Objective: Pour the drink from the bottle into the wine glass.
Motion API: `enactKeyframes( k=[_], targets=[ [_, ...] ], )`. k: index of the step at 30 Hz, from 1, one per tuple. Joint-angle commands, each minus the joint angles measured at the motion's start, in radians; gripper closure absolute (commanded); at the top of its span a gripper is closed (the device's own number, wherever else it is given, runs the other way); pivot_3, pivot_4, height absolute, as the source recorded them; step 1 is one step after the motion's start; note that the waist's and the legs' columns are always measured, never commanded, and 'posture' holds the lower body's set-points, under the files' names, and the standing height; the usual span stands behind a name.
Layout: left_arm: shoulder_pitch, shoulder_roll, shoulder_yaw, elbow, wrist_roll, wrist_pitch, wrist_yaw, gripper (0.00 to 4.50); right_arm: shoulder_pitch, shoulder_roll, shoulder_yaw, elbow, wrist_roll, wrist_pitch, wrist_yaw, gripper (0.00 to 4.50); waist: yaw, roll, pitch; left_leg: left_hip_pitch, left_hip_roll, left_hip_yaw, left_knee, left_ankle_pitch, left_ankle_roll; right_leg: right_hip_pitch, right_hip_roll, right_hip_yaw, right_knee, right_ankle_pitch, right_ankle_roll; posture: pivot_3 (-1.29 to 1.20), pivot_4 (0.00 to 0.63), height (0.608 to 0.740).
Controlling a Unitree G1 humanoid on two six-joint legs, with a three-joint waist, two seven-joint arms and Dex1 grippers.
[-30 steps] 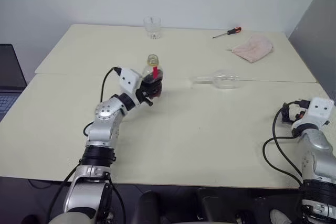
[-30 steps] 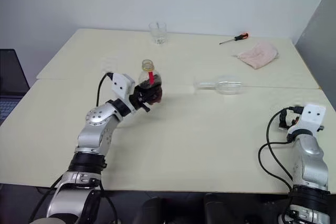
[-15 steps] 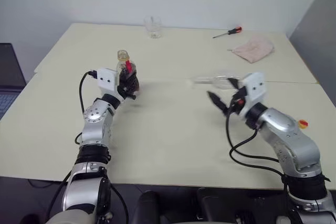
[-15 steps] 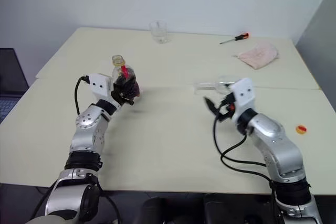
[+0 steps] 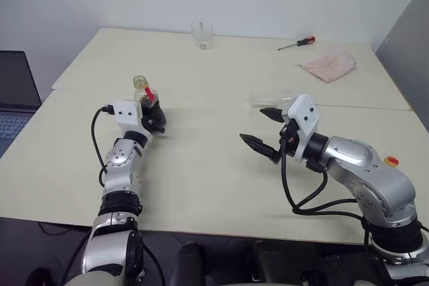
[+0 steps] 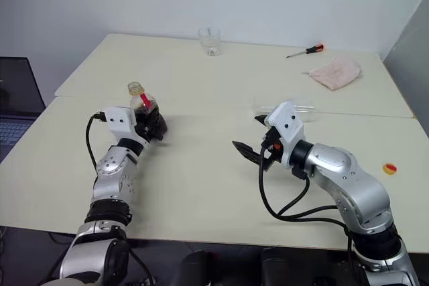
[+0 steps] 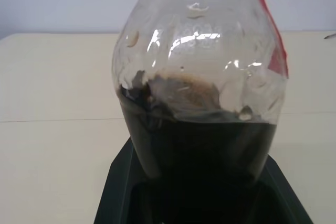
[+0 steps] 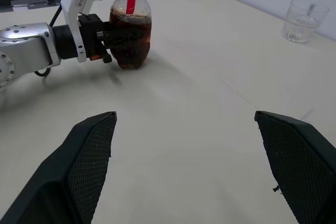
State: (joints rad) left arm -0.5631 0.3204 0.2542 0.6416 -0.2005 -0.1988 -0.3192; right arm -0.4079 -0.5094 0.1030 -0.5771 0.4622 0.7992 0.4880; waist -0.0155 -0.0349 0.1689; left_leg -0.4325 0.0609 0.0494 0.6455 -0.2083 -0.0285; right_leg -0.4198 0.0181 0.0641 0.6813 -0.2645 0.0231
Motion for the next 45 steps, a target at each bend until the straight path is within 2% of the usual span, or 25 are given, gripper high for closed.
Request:
enactKeyframes(
  k=[1,7,9,17,22,24,27,32,34,37,41,43,45],
  targets=[
    [0.007,-0.011,0.029,-0.002,-0.026,-0.012,0.02,2.53,-0.018,-0.002,-0.001,-0.008,-0.002,0.004,0.004,0.0,-0.001,0.0,0.0,0.0,0.0,0.0,0.0,0.0,0.0,0.0,0.0,0.0,0.0,0.0,0.0,0.0,0.15,0.74],
    [0.034,-0.012,0.047,-0.008,-0.029,-0.011,0.058,0.49,-0.02,-0.007,-0.002,0.005,-0.014,0.001,0.016,0.0,-0.006,0.0,0.0,0.001,0.0,0.0,0.0,0.0,0.0,0.0,0.0,0.0,0.0,0.0,0.0,0.0,0.15,0.74],
    [0.05,-0.011,0.052,-0.018,-0.033,-0.009,0.06,0.04,-0.021,-0.009,0.0,0.007,-0.013,0.005,0.023,0.0,-0.009,0.0,0.0,0.001,0.0,0.0,0.0,0.0,0.0,0.0,0.0,0.0,0.001,0.0,0.0,0.0,0.15,0.74],
    [0.145,-0.006,0.042,-0.158,-0.051,0.064,0.042,0.04,-0.026,0.005,-0.028,0.028,0.005,0.02,0.023,0.0,-0.014,0.0,0.0,0.001,0.001,0.0,0.0,0.0,0.0,0.0,0.0,0.0,0.001,0.0,0.0,0.0,0.15,0.74],
    [0.285,-0.009,0.023,-0.381,-0.074,0.174,0.025,0.04,-0.011,0.008,-0.076,0.04,0.035,0.032,0.023,0.0,-0.017,0.0,0.0,0.001,0.001,0.001,0.0,0.0,0.0,0.0,0.0,0.001,0.001,0.0,0.0,0.0,0.15,0.74],
    [0.384,-0.007,0.022,-0.515,-0.088,0.229,0.021,0.04,-0.01,0.02,-0.125,0.056,0.07,0.052,0.011,0.0,-0.018,0.0,0.0,0.001,0.002,0.001,-0.001,0.0,0.0,0.0,-0.001,0.002,0.001,0.0,0.0,0.0,0.15,0.74],
    [0.484,-0.014,0.017,-0.666,-0.123,0.298,0.012,0.04,-0.026,0.077,-0.21,0.089,0.14,0.098,-0.04,0.0,-0.017,0.0,-0.001,0.001,0.003,0.001,-0.001,0.0,0.0,0.0,-0.001,0.002,0.001,0.0,0.0,0.0,0.15,0.74],
    [0.563,-0.017,0.001,-0.855,-0.153,0.371,0.014,0.04,-0.048,0.157,-0.246,0.092,0.199,0.149,-0.106,0.0,-0.016,0.0,-0.001,0.001,0.002,0.001,-0.001,0.0,0.0,0.0,-0.001,0.002,0.001,0.0,0.0,0.0,0.15,0.74],
    [0.614,-0.013,-0.032,-0.985,-0.183,0.444,0.011,0.04,-0.058,0.225,-0.28,0.097,0.262,0.209,-0.175,0.0,-0.017,-0.001,-0.001,0.001,0.002,0.001,-0.001,0.0,0.0,0.0,-0.001,0.003,0.0,0.0,0.0,0.0,0.15,0.74],
    [0.655,0.044,-0.133,-1.138,-0.218,0.571,-0.056,0.04,-0.083,0.324,-0.314,0.142,0.253,0.295,-0.338,0.0,-0.019,-0.001,-0.001,0.001,0.003,0.001,-0.001,0.0,0.0,0.0,-0.002,0.004,0.001,0.0,0.0,0.0,0.15,0.74],
    [0.591,0.121,-0.204,-1.147,-0.208,0.66,-0.113,0.04,-0.143,0.478,-0.422,0.231,0.276,0.394,-0.533,0.0,-0.018,-0.001,-0.001,0.002,0.001,0.001,-0.001,0.0,0.0,0.0,-0.001,0.003,0.001,-0.001,0.001,0.0,0.15,0.74],
    [0.529,0.191,-0.245,-1.117,-0.196,0.688,-0.191,0.04,-0.209,0.596,-0.532,0.331,0.285,0.389,-0.691,0.0,-0.019,-0.001,-0.001,0.001,0.001,0.001,-0.001,0.0,0.0,-0.001,0.0,0.003,0.001,-0.001,0.002,0.0,0.15,0.74],
    [0.493,0.231,-0.262,-1.098,-0.187,0.691,-0.232,0.04,-0.255,0.653,-0.596,0.378,0.297,0.382,-0.773,0.0,-0.019,0.0,-0.001,0.001,0.001,0.0,-0.001,0.0,0.0,-0.001,0.002,0.002,0.001,0.0,0.0,0.0,0.15,0.74]
  ],
)
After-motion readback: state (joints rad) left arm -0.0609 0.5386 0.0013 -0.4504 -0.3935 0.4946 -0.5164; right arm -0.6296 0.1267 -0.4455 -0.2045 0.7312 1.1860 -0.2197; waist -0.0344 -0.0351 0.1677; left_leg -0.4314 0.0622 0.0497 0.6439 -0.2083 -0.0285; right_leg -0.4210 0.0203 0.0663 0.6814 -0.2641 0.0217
